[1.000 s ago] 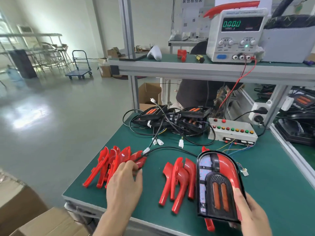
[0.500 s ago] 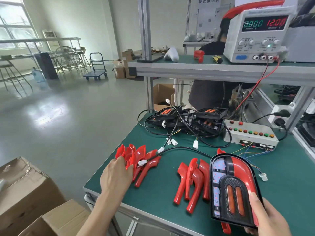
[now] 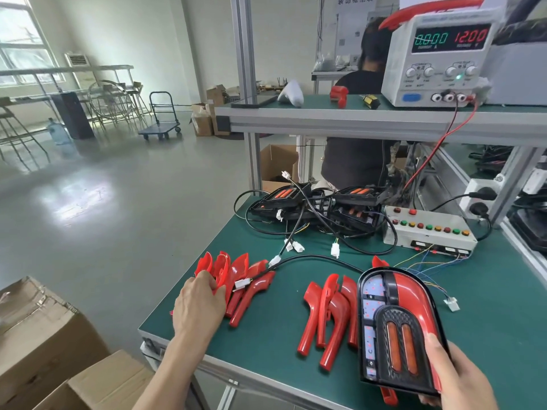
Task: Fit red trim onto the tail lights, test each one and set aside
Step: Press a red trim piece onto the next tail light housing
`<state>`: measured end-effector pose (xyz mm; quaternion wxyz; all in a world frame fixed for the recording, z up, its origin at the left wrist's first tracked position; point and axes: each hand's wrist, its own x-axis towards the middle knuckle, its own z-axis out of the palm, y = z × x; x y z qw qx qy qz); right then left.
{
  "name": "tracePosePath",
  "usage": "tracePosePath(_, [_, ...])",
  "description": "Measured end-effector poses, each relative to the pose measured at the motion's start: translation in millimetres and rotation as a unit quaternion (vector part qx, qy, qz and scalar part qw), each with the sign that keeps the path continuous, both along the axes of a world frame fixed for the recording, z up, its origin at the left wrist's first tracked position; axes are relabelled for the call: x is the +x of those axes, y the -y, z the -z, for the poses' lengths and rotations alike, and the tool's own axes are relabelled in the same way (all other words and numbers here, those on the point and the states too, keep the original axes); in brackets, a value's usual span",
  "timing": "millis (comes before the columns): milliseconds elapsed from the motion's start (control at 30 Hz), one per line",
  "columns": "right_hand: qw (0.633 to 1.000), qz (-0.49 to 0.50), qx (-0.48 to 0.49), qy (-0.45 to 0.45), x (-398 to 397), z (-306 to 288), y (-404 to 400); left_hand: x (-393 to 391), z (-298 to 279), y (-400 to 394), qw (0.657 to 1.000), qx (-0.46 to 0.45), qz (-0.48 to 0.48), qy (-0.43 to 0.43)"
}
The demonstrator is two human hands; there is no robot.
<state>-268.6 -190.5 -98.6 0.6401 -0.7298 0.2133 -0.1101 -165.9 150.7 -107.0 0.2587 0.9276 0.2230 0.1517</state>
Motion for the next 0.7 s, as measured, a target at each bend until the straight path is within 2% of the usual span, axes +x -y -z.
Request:
tracePosePath(200, [1.0,-0.008,0.008,-0.008,0.8,2.5,2.4,-6.3,-10.2,5.9,0.996,-0.034,-0.014,0.076])
tracePosePath(267, [1.0,-0.003,0.01,-0.008,2.0,4.1,4.6,-11.9,-21.3,16.2,0.989,-0.08,0.005,0.124])
tracePosePath(300, [1.0,0.001,0.011,-0.006,2.5,5.1,5.4,-16.2,-27.1,25.3,0.98,-0.132,0.023,0.149])
tracePosePath(367, [1.0,0.005,0.01,-0.002,3.1,7.5,5.8,-28.6,-36.6,51.9,0.938,-0.286,0.08,0.177])
tracePosePath(433, [1.0,0.006,0.018,0.003,3.4,10.4,5.2,-42.5,-37.1,85.3,0.875,-0.431,0.143,0.168])
tracePosePath(500, [1.0,0.0,0.02,0.006,3.2,12.8,5.2,-53.6,-30.4,120.1,0.829,-0.512,0.182,0.134])
tracePosePath(600, [1.0,-0.01,0.023,0.014,2.1,15.3,6.1,-64.3,-19.5,163.3,0.805,-0.55,0.201,0.095])
tracePosePath(700, [0.999,-0.006,0.024,0.021,1.6,17.0,8.1,-71.3,-11.0,185.8,0.829,-0.513,0.204,0.09])
